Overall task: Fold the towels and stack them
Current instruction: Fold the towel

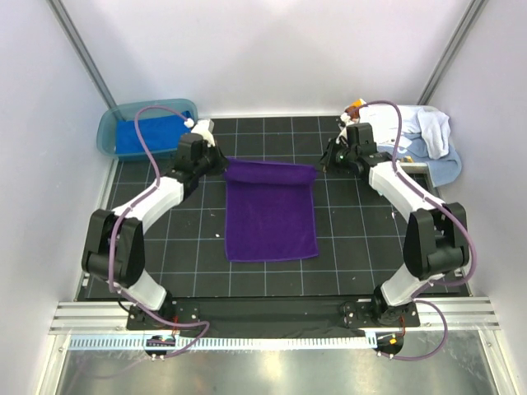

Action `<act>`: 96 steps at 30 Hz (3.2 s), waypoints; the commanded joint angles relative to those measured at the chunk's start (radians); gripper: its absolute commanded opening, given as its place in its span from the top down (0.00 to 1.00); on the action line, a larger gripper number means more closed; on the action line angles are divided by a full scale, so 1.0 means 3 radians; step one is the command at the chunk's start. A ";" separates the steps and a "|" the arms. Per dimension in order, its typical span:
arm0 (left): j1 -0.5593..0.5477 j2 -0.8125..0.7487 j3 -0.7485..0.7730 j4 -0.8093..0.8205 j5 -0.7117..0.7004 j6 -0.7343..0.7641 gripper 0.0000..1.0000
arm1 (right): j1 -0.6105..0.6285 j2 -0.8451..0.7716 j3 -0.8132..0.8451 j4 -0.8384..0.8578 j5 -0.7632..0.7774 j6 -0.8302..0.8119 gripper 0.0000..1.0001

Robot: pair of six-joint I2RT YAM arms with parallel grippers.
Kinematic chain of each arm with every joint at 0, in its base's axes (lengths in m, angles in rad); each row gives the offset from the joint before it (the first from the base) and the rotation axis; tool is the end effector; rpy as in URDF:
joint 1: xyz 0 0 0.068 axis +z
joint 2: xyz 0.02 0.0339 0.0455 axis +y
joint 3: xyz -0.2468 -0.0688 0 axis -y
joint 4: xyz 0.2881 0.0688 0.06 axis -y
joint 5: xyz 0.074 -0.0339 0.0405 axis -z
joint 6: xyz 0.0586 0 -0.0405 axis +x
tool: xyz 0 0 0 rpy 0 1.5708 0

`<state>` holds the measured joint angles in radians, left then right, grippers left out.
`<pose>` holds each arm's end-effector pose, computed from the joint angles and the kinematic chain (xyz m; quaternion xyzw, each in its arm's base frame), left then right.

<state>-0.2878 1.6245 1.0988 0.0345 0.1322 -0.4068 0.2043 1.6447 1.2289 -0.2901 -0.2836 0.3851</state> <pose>0.4092 -0.1292 0.2050 -0.0170 0.8564 -0.2278 0.4629 0.4130 0.1023 0.2136 0.0222 0.9005 0.2433 0.3597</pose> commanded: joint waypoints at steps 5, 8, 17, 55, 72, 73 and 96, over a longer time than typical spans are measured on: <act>-0.0186 -0.0562 -0.0456 0.0263 -0.0511 -0.0177 1.00 | 0.0076 -0.0619 -0.0419 0.0093 0.0275 0.0076 0.99; -0.0303 -0.0700 -0.0584 0.0233 -0.0614 -0.0188 1.00 | 0.0122 -0.0747 -0.0563 0.0072 0.0311 0.0071 0.99; -0.0533 -0.1104 -0.0850 0.0054 -0.0793 -0.0209 1.00 | 0.0255 -0.1197 -0.0813 -0.0076 0.0434 0.0076 0.99; -0.0953 -0.1815 -0.1403 -0.0299 -0.1156 -0.0188 1.00 | 0.0562 -0.1944 -0.1448 -0.0229 0.0567 0.0153 0.99; -0.1050 -0.1810 -0.1817 -0.0141 -0.1039 -0.0377 1.00 | 0.0602 -0.1898 -0.1928 0.0010 0.0536 0.0260 0.99; -0.1055 -0.1795 -0.1827 -0.0136 -0.1034 -0.0387 1.00 | 0.0613 -0.1888 -0.1959 0.0031 0.0541 0.0266 0.99; -0.1132 -0.1795 -0.2078 -0.0028 -0.1008 -0.0480 1.00 | 0.0700 -0.1801 -0.2195 0.0180 0.0531 0.0353 0.98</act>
<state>-0.6270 1.1301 0.4778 0.0029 -0.1524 -0.5461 0.4118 1.1339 0.5430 -0.2481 -0.1505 0.4850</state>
